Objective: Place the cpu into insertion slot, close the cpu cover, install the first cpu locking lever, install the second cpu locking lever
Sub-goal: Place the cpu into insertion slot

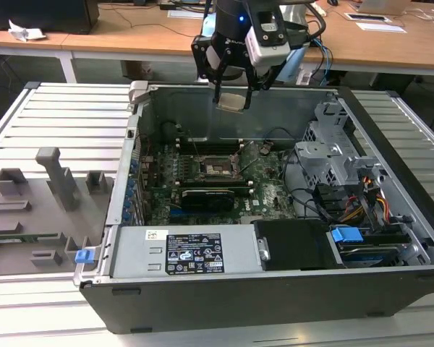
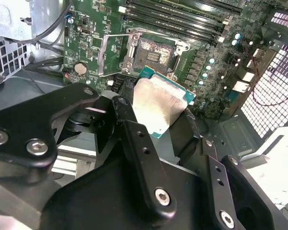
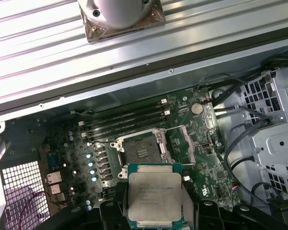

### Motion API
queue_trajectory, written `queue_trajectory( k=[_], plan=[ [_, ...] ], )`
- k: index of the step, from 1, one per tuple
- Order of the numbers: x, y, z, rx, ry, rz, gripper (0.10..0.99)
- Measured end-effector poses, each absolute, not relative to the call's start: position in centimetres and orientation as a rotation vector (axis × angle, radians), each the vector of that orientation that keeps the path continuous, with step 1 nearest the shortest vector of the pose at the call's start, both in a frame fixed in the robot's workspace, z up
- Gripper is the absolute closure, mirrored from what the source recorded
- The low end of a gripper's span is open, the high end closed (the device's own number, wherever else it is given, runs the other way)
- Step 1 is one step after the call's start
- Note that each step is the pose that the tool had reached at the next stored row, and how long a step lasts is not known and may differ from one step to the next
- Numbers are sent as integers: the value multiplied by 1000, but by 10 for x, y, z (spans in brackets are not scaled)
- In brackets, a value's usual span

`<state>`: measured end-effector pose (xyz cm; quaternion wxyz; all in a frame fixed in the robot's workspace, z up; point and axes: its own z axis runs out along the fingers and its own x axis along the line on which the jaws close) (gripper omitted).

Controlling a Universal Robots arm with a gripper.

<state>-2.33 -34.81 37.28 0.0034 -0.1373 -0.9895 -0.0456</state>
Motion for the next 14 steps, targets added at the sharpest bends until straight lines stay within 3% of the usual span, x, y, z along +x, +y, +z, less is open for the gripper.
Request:
queue_trajectory(
  k=[14],
  plan=[
    [-23,-348,373,-519,-3091,-143,545]
  ],
)
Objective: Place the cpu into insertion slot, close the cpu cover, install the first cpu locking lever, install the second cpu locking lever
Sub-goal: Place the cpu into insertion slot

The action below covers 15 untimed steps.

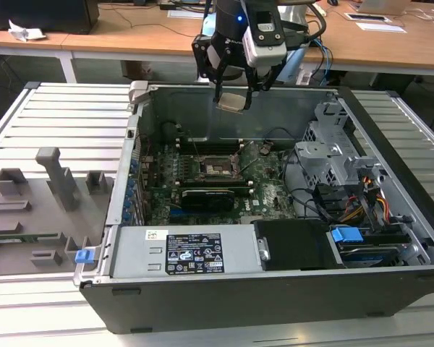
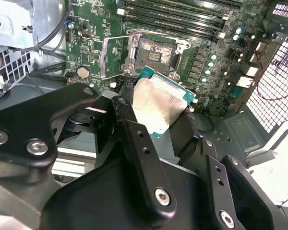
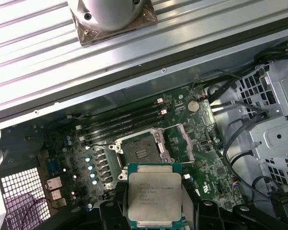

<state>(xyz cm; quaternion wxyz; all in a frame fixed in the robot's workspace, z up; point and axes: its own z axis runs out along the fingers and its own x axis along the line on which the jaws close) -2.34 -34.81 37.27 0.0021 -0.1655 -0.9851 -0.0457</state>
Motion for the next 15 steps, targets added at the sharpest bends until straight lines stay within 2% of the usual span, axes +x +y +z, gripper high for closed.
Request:
queue_trajectory(
  k=[15],
  plan=[
    [-23,-348,373,-606,-3078,-144,545]
  ],
)
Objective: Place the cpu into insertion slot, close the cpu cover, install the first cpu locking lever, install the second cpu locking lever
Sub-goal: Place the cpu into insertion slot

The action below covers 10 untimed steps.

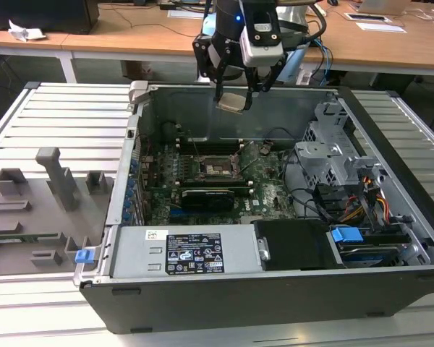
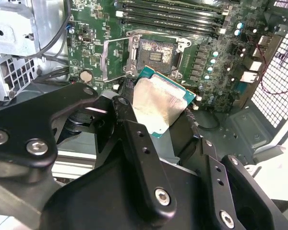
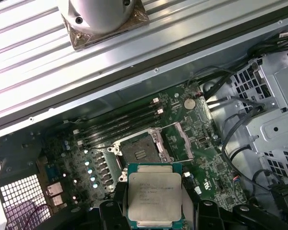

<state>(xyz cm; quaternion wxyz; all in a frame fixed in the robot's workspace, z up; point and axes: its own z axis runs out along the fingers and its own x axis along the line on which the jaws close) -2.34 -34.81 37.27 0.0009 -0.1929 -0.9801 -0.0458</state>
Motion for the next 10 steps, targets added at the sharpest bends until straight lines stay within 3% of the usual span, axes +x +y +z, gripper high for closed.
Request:
queue_trajectory(
  k=[10],
  plan=[
    [-23,-348,373,-659,-3068,-144,545]
  ],
)
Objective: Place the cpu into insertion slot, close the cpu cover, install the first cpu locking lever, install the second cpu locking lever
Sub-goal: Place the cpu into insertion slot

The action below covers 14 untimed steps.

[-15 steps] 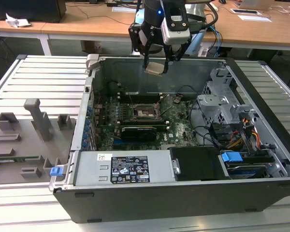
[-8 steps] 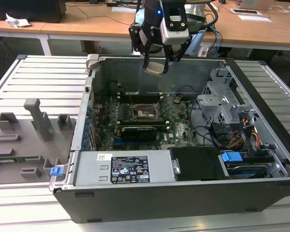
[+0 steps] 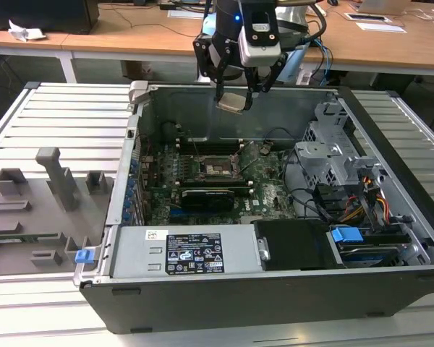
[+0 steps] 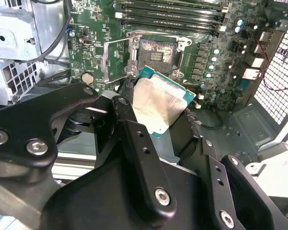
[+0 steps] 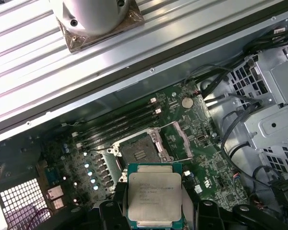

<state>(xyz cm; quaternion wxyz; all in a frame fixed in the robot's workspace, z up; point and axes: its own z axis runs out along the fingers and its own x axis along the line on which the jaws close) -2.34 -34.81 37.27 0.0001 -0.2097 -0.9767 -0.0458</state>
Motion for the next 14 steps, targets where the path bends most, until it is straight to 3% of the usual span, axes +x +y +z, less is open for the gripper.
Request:
queue_trajectory(
  k=[14],
  plan=[
    [-23,-348,373,-722,-3056,-144,545]
  ],
)
